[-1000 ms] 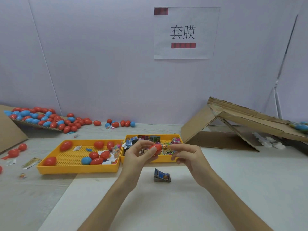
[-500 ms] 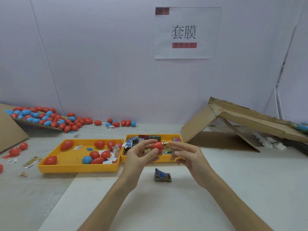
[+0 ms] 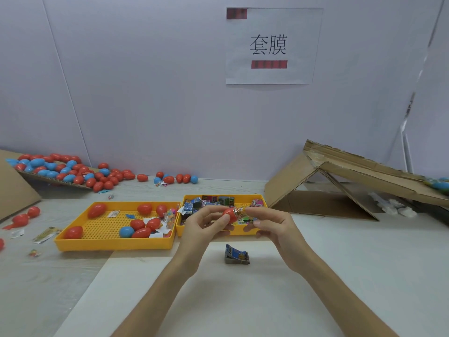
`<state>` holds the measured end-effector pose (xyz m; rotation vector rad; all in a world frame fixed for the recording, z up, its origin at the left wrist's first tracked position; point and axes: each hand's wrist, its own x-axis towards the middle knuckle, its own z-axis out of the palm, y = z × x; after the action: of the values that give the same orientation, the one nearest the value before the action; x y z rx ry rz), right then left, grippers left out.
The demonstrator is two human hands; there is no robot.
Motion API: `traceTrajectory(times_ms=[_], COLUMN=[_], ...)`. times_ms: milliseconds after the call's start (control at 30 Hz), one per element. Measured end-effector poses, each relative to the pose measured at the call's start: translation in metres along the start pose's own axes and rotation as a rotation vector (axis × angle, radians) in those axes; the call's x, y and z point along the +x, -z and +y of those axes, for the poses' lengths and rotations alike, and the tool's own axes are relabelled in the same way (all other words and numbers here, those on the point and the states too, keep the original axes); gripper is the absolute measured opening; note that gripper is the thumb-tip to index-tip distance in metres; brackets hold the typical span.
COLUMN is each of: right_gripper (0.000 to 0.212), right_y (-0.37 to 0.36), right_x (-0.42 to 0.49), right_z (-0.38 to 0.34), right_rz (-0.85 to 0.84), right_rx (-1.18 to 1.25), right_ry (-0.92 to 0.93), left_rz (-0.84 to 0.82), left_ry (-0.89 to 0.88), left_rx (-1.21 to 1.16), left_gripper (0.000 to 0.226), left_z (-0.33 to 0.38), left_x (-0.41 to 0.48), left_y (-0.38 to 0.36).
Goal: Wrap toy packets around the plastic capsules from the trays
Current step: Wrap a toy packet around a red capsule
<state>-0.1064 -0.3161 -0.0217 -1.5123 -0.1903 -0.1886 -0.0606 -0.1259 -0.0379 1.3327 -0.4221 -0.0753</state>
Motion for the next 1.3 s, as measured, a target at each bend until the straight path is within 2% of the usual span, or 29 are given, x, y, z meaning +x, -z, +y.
traceTrajectory(times_ms=[233, 333, 400, 500, 567, 867, 1000, 1133, 1300], right_gripper=[0.046, 0.038, 0.041, 0.054, 0.055, 0.044, 0.037, 0.026, 0.012], right_y=[-0.005, -0.007, -0.007, -0.006, -0.007, -0.010, -0.010, -0.007, -0.014], right_x=[-0.002, -0.003, -0.003, -0.002, -0.002, -0.003, -0.004, -0.003, -0.004], right_z=[-0.001, -0.003, -0.002, 0.002, 0.003, 0.013, 0.015, 0.013, 0.015], right_rz=[-0.019, -0.031, -0.040, -0.029, -0.002, 0.185, 0.279, 0.273, 0.194], right_rx=[-0.128, -0.142, -0.151, -0.166, -0.183, -0.190, -0.176, -0.230, -0.282], right_ry=[0.047, 0.065, 0.071, 0.078, 0.094, 0.260, 0.339, 0.340, 0.301], left_rz=[0.001, 0.026, 0.039, 0.061, 0.078, 0.050, 0.116, 0.142, 0.110], left_ry=[0.015, 0.009, 0.009, 0.018, 0.021, 0.013, 0.034, 0.033, -0.004], left_rx=[0.025, 0.050, 0.059, 0.077, 0.084, 0.075, 0.034, 0.029, 0.137], left_gripper=[0.040, 0.042, 0.042, 0.024, 0.015, 0.014, 0.015, 0.015, 0.017], left_z=[-0.003, -0.005, -0.006, -0.008, -0.010, -0.010, -0.011, -0.010, -0.007], left_x=[0.001, 0.002, 0.003, 0.005, 0.006, 0.006, 0.007, 0.007, 0.002], left_y=[0.001, 0.001, 0.002, 0.003, 0.004, -0.001, 0.004, 0.004, -0.002])
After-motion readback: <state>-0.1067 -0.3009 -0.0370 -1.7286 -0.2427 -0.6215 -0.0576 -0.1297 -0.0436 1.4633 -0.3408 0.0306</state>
